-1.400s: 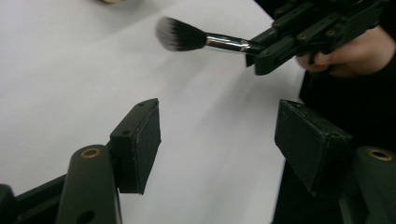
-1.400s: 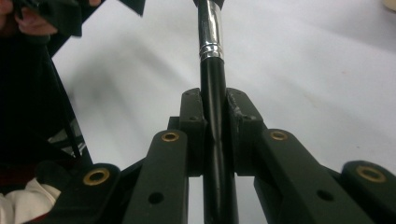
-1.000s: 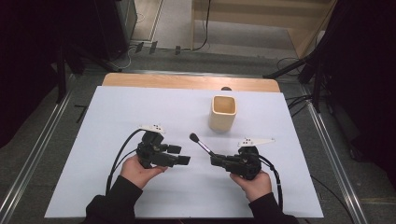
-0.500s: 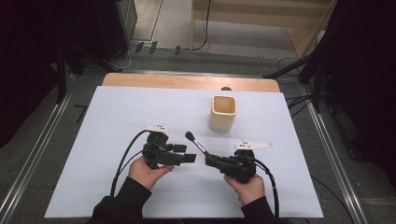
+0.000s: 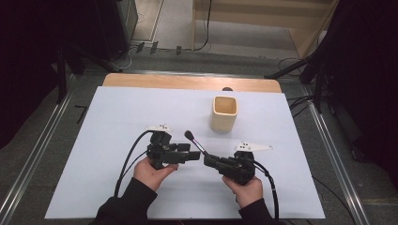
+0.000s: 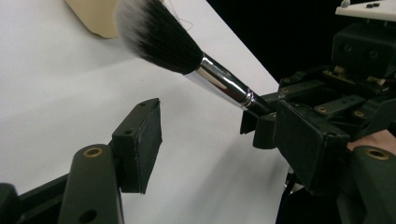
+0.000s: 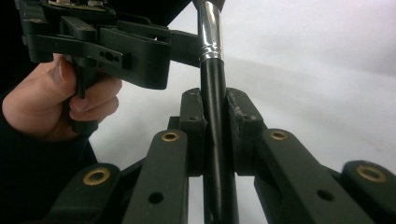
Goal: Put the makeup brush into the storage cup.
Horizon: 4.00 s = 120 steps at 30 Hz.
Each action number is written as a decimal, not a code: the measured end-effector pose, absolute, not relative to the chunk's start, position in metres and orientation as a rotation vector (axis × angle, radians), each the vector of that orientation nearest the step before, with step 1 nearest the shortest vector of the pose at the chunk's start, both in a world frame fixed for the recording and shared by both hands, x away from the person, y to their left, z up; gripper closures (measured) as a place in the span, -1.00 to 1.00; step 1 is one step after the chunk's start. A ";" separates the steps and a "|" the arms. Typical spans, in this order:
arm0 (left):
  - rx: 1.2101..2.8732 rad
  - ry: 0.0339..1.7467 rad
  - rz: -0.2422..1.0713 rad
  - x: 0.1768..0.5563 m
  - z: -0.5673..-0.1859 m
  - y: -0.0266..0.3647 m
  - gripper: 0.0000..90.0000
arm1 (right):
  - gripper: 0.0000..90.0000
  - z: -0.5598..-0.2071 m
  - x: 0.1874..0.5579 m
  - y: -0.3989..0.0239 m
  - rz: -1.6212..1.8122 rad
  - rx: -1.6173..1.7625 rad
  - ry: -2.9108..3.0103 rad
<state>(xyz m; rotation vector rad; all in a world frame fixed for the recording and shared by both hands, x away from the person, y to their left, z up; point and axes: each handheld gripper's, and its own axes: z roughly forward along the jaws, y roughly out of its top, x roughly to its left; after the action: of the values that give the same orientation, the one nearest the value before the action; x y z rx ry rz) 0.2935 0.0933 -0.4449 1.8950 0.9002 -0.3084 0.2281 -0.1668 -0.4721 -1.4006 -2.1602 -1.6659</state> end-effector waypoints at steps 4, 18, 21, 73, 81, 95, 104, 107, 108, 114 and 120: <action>1.884 0.903 -0.302 0.294 -0.445 0.092 -0.24 | 0.76 -0.472 0.227 -0.163 -1.675 -1.424 -2.155; 1.853 0.948 -0.310 0.302 -0.448 0.089 -0.19 | 0.76 -0.477 0.214 -0.156 -1.699 -1.584 -2.127; 1.851 0.951 -0.312 0.303 -0.449 0.087 -0.18 | 0.76 -0.475 0.214 -0.155 -1.720 -1.584 -2.116; 1.683 0.950 -0.665 0.317 -0.460 0.091 0.71 | 0.75 -0.489 0.215 -0.135 -1.649 -1.486 -2.108; 1.699 0.934 -0.656 0.318 -0.455 0.095 0.72 | 0.35 -0.486 0.218 -0.138 -1.646 -1.462 -2.130; 1.783 0.899 -0.651 0.326 -0.446 0.105 0.72 | -0.37 -0.481 0.234 -0.148 -1.623 -1.244 -2.177; 1.852 0.853 -0.635 0.329 -0.441 0.108 0.72 | -0.42 -0.480 0.244 -0.151 -1.607 -1.136 -2.166; 1.882 0.829 -0.637 0.330 -0.439 0.108 0.72 | -0.39 -0.481 0.248 -0.150 -1.601 -1.103 -2.154; 1.893 0.816 -0.643 0.330 -0.439 0.107 0.72 | -0.39 -0.481 0.249 -0.149 -1.594 -1.090 -2.160; 1.939 0.759 -0.648 0.332 -0.439 0.107 0.72 | -0.31 -0.485 0.258 -0.147 -1.585 -1.009 -2.161; 1.958 0.720 -0.661 0.334 -0.441 0.108 0.72 | -0.14 -0.489 0.264 -0.145 -1.594 -0.951 -2.105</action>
<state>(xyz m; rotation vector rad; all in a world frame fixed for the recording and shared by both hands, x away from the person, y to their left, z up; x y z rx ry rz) 0.3336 0.1078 -0.4413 1.9580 0.7204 -0.6614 0.2640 -0.1455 -0.4893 -0.9509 -2.1052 -1.5944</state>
